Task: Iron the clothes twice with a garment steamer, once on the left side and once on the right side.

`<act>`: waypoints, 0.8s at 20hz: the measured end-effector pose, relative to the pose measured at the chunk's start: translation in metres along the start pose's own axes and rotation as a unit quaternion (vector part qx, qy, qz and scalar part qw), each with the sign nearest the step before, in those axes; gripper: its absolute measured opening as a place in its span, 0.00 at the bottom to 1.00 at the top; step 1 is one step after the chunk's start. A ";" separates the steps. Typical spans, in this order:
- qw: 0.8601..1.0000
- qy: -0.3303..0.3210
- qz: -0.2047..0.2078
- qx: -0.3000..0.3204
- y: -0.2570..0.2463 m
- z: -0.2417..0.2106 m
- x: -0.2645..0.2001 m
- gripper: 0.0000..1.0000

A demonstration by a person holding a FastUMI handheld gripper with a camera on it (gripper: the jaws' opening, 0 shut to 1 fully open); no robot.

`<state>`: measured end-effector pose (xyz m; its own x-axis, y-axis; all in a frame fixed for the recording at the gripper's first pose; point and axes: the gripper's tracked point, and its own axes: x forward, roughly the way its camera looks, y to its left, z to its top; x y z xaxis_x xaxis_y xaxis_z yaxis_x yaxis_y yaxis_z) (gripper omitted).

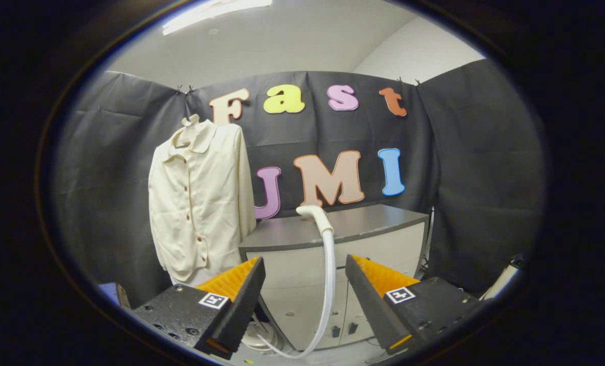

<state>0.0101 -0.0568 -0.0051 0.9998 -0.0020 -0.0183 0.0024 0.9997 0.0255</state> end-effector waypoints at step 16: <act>0.998 0.015 0.055 -0.008 -0.033 0.045 0.087 0.97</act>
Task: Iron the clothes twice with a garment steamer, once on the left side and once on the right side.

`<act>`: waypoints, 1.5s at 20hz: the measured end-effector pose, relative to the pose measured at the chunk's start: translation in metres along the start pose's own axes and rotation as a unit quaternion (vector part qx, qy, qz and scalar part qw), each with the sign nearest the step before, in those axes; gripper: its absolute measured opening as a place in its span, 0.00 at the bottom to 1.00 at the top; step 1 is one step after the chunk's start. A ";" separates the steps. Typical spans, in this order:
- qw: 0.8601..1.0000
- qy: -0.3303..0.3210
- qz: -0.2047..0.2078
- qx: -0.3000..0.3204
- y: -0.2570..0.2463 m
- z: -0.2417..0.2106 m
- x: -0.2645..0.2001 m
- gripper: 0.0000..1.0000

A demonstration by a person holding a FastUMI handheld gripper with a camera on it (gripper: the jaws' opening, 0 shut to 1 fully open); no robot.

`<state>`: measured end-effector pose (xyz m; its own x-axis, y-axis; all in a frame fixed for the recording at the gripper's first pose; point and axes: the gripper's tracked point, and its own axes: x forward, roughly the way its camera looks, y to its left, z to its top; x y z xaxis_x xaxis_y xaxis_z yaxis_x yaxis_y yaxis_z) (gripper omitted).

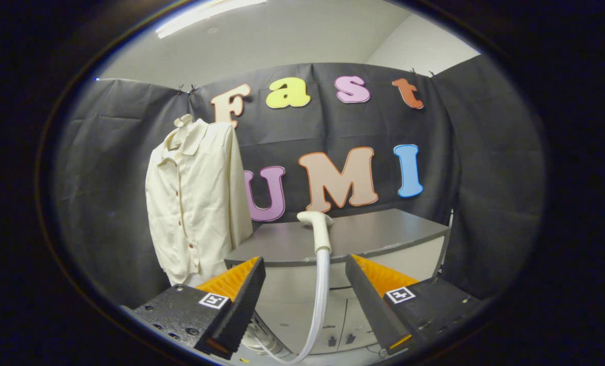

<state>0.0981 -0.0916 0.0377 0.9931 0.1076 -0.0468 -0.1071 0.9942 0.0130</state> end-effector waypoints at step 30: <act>0.937 0.338 0.030 0.076 -0.031 0.024 0.277 0.57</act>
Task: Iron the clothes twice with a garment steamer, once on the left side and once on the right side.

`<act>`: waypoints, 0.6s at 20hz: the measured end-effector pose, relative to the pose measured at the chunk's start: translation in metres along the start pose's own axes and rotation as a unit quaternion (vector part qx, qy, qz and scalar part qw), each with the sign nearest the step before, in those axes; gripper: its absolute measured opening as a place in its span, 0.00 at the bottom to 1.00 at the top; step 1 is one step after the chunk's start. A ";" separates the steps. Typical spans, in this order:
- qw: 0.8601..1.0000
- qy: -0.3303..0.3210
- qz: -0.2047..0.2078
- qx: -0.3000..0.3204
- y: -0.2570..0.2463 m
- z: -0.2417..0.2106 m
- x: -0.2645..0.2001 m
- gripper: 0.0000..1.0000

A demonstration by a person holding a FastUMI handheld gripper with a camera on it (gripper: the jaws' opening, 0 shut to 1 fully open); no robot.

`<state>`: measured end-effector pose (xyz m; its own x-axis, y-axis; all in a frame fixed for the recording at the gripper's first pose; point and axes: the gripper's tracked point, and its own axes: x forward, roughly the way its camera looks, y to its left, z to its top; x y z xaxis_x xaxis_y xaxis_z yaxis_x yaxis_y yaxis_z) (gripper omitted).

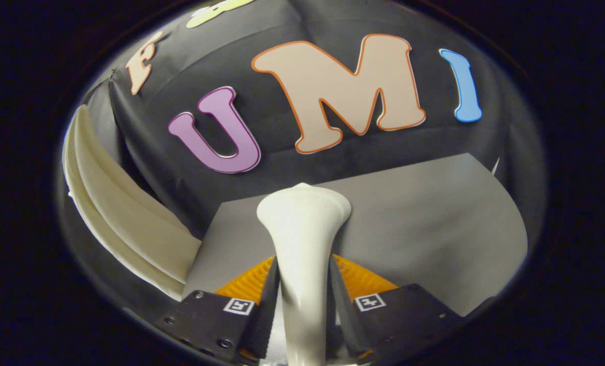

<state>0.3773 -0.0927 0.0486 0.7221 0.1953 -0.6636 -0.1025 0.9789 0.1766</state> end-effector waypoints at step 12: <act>0.998 -0.064 -0.009 -0.005 0.004 0.005 0.001 0.43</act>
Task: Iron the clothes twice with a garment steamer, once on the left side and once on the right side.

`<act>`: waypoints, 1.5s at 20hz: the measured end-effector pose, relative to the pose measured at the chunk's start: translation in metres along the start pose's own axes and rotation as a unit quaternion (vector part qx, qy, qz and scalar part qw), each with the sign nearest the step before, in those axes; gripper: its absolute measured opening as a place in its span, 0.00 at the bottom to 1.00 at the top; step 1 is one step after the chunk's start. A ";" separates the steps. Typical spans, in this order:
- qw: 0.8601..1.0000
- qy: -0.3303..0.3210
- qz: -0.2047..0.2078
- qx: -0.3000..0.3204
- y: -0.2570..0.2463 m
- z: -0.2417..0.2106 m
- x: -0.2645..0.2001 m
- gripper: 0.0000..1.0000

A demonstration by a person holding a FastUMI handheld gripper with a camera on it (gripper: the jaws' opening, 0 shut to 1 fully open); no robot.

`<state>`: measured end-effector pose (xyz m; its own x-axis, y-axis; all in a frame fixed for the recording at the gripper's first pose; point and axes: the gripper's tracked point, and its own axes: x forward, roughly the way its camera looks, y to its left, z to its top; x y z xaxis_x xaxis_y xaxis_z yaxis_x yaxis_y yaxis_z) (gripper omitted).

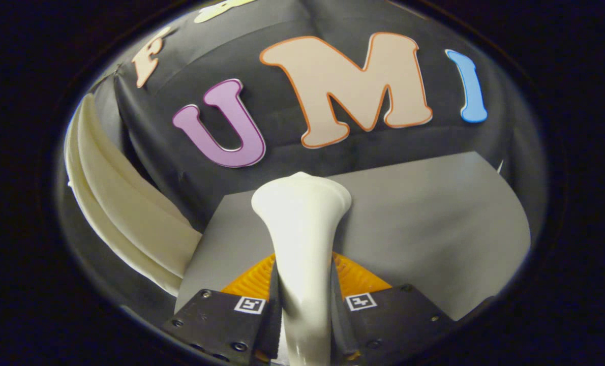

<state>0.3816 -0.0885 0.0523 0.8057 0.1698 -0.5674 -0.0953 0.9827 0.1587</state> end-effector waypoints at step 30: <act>0.966 -0.238 -0.001 -0.096 0.137 0.011 -0.075 0.37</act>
<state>0.3148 0.0324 0.1255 0.9792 0.1604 -0.1242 -0.1643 0.9862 -0.0215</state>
